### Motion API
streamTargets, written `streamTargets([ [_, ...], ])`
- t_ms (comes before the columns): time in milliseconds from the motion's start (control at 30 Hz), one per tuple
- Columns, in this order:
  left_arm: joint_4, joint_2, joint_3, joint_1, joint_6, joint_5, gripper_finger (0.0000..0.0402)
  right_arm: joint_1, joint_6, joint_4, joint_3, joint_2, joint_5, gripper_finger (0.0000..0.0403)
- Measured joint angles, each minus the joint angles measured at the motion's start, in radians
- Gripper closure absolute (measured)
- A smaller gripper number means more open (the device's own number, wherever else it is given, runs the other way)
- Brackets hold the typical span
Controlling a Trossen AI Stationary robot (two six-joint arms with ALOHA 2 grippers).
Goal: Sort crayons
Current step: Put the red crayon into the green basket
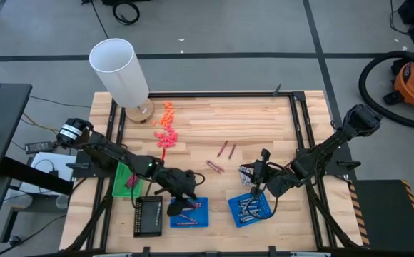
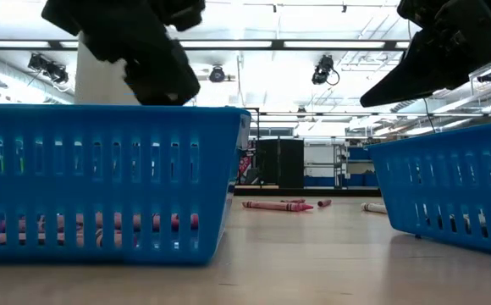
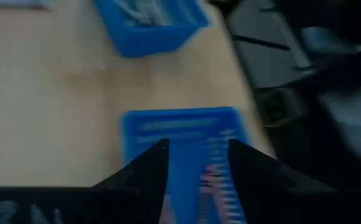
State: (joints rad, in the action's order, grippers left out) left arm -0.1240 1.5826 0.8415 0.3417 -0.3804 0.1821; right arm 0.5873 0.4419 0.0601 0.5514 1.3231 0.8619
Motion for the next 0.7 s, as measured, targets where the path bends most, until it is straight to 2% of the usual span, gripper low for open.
streamTargets([
  [300, -0.005, 0.002, 0.005, -0.091, 0.085, -0.136, 0.0225, 0.000, 0.000, -0.001, 0.000, 0.000, 0.001, 0.0295],
  [700, -0.109, 0.111, 0.005, -0.179, 0.134, -0.130, 0.0225, -0.001, -0.008, -0.001, 0.000, 0.000, 0.009, 0.0295],
])
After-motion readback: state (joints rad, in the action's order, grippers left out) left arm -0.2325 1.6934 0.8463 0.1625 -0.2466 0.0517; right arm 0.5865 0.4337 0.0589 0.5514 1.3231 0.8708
